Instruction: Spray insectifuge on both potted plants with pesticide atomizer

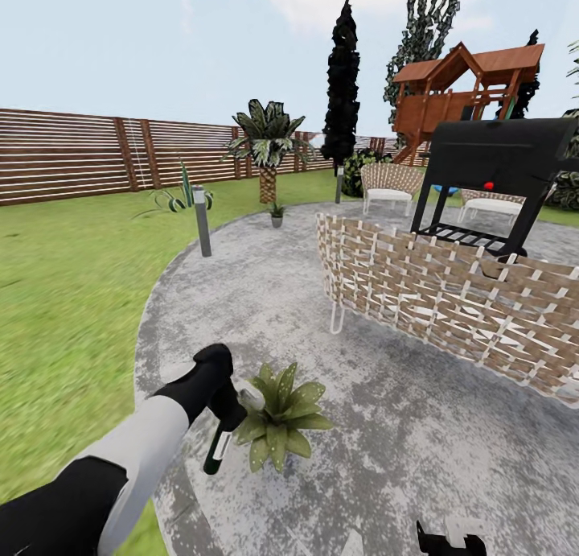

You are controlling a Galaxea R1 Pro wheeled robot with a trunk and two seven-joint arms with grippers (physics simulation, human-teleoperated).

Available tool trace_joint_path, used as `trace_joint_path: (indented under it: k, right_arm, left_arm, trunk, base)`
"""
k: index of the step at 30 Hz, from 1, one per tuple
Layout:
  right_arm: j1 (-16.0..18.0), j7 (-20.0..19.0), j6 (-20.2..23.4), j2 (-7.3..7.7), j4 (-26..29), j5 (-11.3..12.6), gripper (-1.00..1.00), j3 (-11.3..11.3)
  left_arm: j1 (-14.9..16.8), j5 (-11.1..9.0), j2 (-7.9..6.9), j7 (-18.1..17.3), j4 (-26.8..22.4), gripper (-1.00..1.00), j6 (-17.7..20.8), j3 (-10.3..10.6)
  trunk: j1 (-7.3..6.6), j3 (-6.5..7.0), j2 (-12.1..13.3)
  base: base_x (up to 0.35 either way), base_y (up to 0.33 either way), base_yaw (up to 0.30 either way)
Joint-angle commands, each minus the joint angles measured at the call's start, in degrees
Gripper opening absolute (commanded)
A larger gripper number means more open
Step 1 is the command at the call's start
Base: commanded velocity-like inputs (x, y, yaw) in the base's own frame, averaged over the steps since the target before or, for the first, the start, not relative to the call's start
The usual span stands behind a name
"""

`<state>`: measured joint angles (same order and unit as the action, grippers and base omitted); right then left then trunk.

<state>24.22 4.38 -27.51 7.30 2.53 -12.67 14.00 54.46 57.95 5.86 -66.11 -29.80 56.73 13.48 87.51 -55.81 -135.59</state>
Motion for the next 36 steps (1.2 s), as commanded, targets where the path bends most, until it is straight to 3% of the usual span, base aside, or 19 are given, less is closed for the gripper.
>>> trace_joint_path:
  k: [1,5,18,20,22,23,24,29,33,36]
  right_arm:
    - [0.0,0.3,-0.2,0.00,-0.1,-0.6,1.00,0.3]
    - [0.0,0.3,-0.2,0.06,-0.1,-0.7,1.00,0.3]
    - [0.0,0.3,-0.2,0.09,-0.1,-0.7,1.00,0.3]
    - [0.0,0.3,-0.2,0.09,-0.1,-0.7,1.00,0.3]
    - [0.0,0.3,-0.2,0.09,-0.1,-0.7,1.00,0.3]
    - [0.0,0.3,-0.2,0.09,-0.1,-0.7,1.00,0.3]
    - [0.0,0.3,-0.2,0.09,-0.1,-0.7,1.00,0.3]
    - [0.0,0.3,-0.2,0.09,-0.1,-0.7,1.00,0.3]
    - [0.0,0.3,-0.2,0.07,-0.1,-0.7,1.00,0.3]
    - [0.0,0.3,-0.2,0.04,-0.1,-0.7,1.00,0.3]
  left_arm:
    - [0.0,1.3,0.04,-2.0,0.0,-1.00,0.3,1.7]
    - [0.0,2.2,0.13,-6.8,-0.2,-1.00,0.3,6.0]
    - [0.5,2.3,0.82,-7.7,-0.4,-1.00,0.1,6.6]
    - [1.2,2.3,0.74,-8.6,-0.3,-1.00,0.0,8.0]
    - [2.5,2.5,-0.08,-12.8,0.0,-1.00,-0.2,11.9]
    - [2.7,2.9,-0.41,-13.8,0.0,-1.00,-0.2,12.5]
    - [2.8,5.2,-1.14,-15.0,0.0,-1.00,-0.4,13.2]
    - [2.3,9.5,-2.76,-15.8,0.1,-1.00,-0.7,13.7]
    - [1.9,9.7,-5.18,-16.0,0.1,-1.00,-0.8,13.7]
    - [1.7,9.4,-5.22,-16.0,0.2,-1.00,-0.8,13.6]
  trunk:
    - [-0.01,-0.06,0.0]
    - [-0.01,-0.06,0.0]
    - [-0.01,-0.06,0.0]
    - [-0.01,-0.06,0.0]
    - [-0.01,-0.06,0.0]
    - [-0.01,-0.06,0.0]
    - [-0.01,-0.06,0.0]
    - [-0.01,-0.06,0.0]
    - [-0.01,-0.06,0.0]
    - [-0.01,-0.06,0.0]
  base:
    - [0.000,0.000,0.000]
    - [0.020,0.000,0.000]
    - [0.200,-0.061,0.000]
    - [0.007,-0.002,0.000]
    - [0.001,0.000,0.000]
    - [0.000,0.000,0.000]
    - [0.000,0.000,0.000]
    - [0.000,0.000,0.000]
    - [0.000,0.000,0.000]
    - [0.000,0.000,0.000]
